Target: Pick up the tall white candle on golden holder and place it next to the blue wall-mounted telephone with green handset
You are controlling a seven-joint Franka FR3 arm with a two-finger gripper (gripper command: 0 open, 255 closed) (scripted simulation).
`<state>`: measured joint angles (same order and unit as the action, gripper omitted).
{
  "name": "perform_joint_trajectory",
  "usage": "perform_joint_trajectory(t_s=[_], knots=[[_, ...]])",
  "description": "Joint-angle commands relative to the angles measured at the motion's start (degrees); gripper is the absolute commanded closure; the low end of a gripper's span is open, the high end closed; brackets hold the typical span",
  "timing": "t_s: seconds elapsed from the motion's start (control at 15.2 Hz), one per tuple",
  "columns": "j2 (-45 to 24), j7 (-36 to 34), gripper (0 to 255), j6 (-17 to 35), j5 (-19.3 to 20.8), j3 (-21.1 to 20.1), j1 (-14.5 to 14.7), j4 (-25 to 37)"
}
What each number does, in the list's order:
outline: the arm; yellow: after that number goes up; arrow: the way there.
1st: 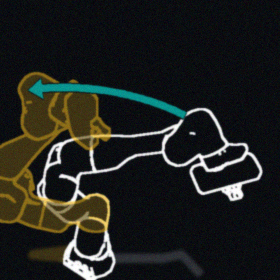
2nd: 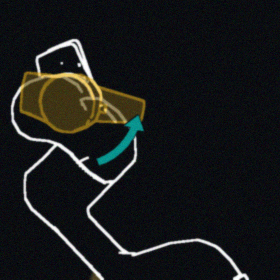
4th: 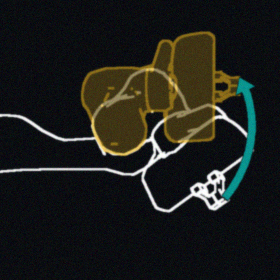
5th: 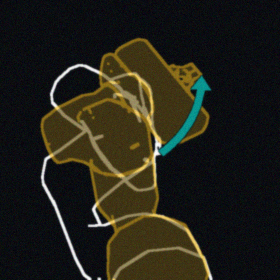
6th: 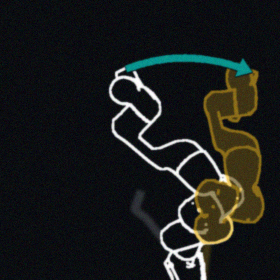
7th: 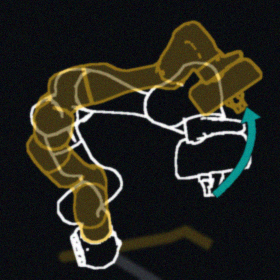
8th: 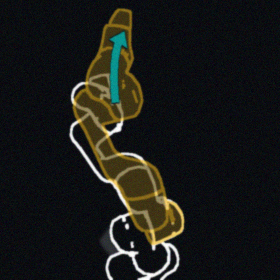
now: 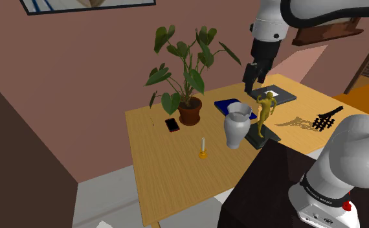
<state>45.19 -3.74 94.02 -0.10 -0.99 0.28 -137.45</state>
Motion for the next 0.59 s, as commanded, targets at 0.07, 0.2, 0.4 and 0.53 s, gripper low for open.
perform_joint_trajectory(t_s=[0.07,0.2,0.4,0.53], knots=[[0.50,-0.19,0,2.51,-0.11,-0.09,0.01,-2.36],[1.16,-0.58,0,7.64,-0.33,-0.28,0.03,-6.85],[1.21,-1.15,0,15.72,-0.69,-0.62,0.06,-13.03],[0.51,-1.53,0,21.43,-0.94,-0.89,0.09,-16.74]])
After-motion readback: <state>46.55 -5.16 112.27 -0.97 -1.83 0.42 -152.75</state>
